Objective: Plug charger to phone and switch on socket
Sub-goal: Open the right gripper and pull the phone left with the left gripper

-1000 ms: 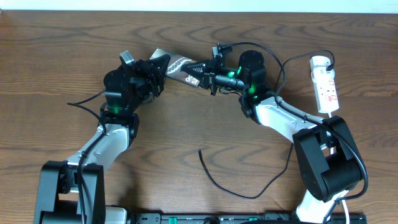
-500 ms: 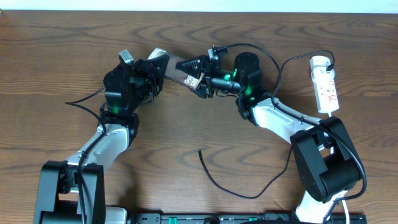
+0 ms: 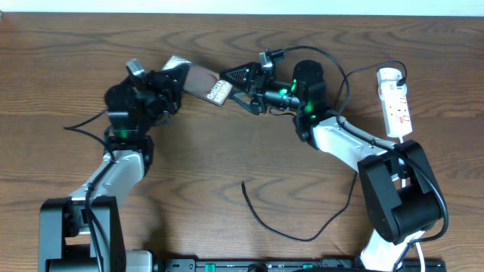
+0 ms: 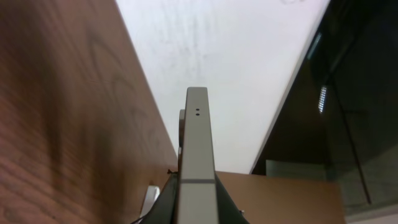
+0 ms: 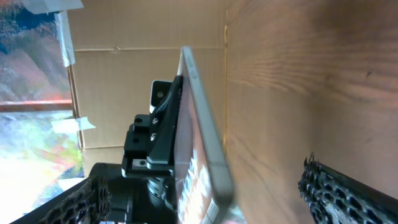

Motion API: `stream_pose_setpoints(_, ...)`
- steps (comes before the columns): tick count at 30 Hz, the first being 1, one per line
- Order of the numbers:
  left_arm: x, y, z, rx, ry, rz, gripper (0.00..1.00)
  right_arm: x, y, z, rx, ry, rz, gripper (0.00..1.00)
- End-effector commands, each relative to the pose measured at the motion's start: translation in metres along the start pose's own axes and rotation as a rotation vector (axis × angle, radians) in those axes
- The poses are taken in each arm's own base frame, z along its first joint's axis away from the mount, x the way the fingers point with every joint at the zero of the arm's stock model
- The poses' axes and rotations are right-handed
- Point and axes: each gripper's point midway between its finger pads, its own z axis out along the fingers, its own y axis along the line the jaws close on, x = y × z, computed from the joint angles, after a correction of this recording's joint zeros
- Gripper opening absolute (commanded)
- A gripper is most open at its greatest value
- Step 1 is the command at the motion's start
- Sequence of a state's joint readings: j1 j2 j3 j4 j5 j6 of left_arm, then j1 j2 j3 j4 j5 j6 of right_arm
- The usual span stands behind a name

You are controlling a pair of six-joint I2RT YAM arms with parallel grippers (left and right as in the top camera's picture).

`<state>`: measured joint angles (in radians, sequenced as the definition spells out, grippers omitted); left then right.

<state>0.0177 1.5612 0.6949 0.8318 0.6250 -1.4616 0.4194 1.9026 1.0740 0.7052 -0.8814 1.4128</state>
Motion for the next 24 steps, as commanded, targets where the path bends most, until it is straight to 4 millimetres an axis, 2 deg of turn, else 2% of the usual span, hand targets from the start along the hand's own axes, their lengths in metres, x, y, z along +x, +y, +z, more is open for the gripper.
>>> stream_pose_setpoints(1,-0.001,-0.024,-0.014,0.081,0.088,0.063,0.07,-0.007,0.007,-0.011,-0.016,0.012,-0.122,0.99)
stream_pose_setpoints(6,-0.004,-0.029,-0.025,0.103,0.144,0.067,0.07,-0.019,0.001,-0.03,-0.008,0.016,-0.158,0.99)
stream_pose_setpoints(13,0.001,-0.029,-0.029,0.105,0.19,0.072,0.07,-0.031,-0.02,-0.049,0.051,0.01,-0.17,0.99)
stream_pose_setpoints(21,0.01,-0.052,-0.034,0.193,0.233,0.155,0.07,-0.037,-0.022,-0.076,0.032,0.049,-0.201,0.99)
stream_pose_setpoints(24,0.01,-0.053,-0.034,0.194,0.235,0.15,0.07,-0.044,-0.035,-0.086,0.07,0.029,-0.189,0.99)
